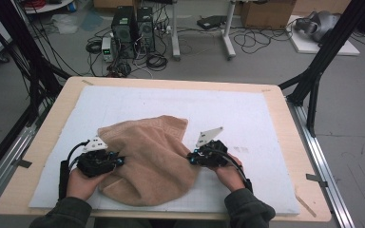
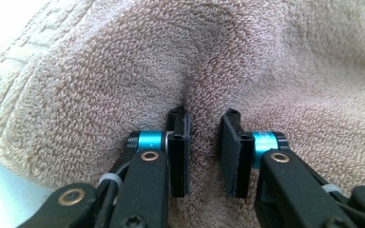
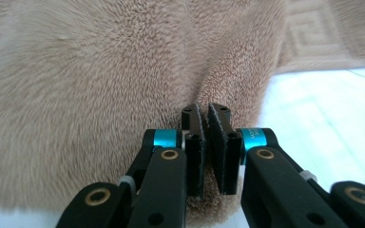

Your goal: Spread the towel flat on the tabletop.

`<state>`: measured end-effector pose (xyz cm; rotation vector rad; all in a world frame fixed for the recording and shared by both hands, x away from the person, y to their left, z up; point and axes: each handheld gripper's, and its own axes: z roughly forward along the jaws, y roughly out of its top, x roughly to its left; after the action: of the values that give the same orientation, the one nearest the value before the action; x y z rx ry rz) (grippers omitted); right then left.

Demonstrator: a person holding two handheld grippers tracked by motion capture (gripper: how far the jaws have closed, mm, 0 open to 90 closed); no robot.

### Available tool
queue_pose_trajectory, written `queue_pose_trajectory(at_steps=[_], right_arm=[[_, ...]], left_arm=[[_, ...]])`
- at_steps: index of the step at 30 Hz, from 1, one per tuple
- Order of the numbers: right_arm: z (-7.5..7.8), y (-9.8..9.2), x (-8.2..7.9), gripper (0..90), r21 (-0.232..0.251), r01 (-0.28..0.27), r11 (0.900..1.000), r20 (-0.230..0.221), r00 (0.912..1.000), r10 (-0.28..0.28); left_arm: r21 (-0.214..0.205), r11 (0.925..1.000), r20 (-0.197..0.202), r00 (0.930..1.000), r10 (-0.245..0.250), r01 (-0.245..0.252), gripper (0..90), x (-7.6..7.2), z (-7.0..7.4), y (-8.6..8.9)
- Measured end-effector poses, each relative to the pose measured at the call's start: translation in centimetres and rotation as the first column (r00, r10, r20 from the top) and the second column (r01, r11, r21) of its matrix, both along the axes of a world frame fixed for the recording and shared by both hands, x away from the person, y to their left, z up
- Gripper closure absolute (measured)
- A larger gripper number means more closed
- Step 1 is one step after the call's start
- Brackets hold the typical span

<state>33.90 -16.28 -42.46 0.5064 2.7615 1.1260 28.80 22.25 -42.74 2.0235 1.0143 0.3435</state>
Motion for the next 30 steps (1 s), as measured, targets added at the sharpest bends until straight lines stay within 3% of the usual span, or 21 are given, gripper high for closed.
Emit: queue_pose_trajectory(at_steps=[4,6,9,12,17,19,20,22,23,26,27,28,29,30], right_arm=[[0.3,-2.0,-1.4,84.9,0.018,0.020,0.9996,0.012,0.9997,-0.020],[0.2,-3.9,-3.2,84.9,0.020,0.039,0.9990,0.016,0.9991,-0.039],[0.4,-5.2,-4.6,84.9,0.036,0.057,0.9977,0.016,0.9982,-0.058],[1.1,-6.5,-7.0,84.9,0.035,0.061,0.9975,0.039,0.9973,-0.063],[1.5,-7.2,-9.3,83.7,0.027,0.049,0.9984,0.030,0.9983,-0.049],[1.6,-7.2,-9.5,81.6,0.032,0.044,0.9985,0.024,0.9987,-0.045],[1.9,-7.2,-9.4,74.7,0.058,0.043,0.9974,0.024,0.9987,-0.045],[2.1,-7.2,-9.2,72.0,0.072,0.046,0.9964,0.030,0.9984,-0.048],[2.7,-7.3,-8.6,63.2,0.100,0.064,0.9929,0.040,0.9969,-0.068],[3.0,-7.4,-7.6,61.3,0.123,0.083,0.9890,0.045,0.9950,-0.089],[2.9,-7.4,-6.1,60.5,0.127,0.109,0.9859,0.056,0.9916,-0.117],[2.9,-7.4,-6.1,60.5,0.127,0.109,0.9859,0.056,0.9916,-0.117],[2.5,-7.2,-4.4,60.1,0.136,0.133,0.9818,0.039,0.9895,-0.139],[2.3,-6.9,-3.6,58.5,0.128,0.150,0.9802,0.041,0.9868,-0.157]], left_arm=[[0.003,0.9999,0.010,0.9999,-0.010,0.010,75.2,-0.1,0.0,-0.4],[0.001,0.9998,0.019,0.9996,-0.020,0.020,75.5,0.0,0.1,-0.9],[-0.015,0.9988,0.025,0.9986,-0.046,0.046,75.9,0.1,0.3,-1.9],[-0.002,0.9969,0.032,0.9964,-0.079,0.079,77.0,0.0,0.6,-3.0],[0.014,0.9918,0.035,0.9913,-0.127,0.127,75.8,-0.8,1.2,-3.8],[0.017,0.9913,0.038,0.9906,-0.131,0.131,74.5,-1.3,1.5,-3.4],[0.001,0.9914,0.033,0.9909,-0.131,0.131,67.5,-1.5,1.7,-3.1],[-0.033,0.9894,0.033,0.9895,-0.141,0.142,65.0,-1.7,2.2,-2.3],[-0.041,0.9889,0.038,0.9892,-0.142,0.143,60.4,-1.7,2.5,-1.8],[-0.058,0.9902,0.054,0.9908,-0.124,0.127,56.3,-1.6,3.6,-0.8],[-0.061,0.9910,0.064,0.9913,-0.115,0.119,53.5,-1.4,3.8,-0.6],[-0.055,0.9925,0.073,0.9917,-0.105,0.110,53.5,-1.2,4.0,-0.5],[-0.054,0.9941,0.081,0.9927,-0.089,0.094,51.8,-1.0,4.0,-0.4],[-0.044,0.9958,0.072,0.9944,-0.077,0.080,52.1,-0.5,3.7,-0.3]])
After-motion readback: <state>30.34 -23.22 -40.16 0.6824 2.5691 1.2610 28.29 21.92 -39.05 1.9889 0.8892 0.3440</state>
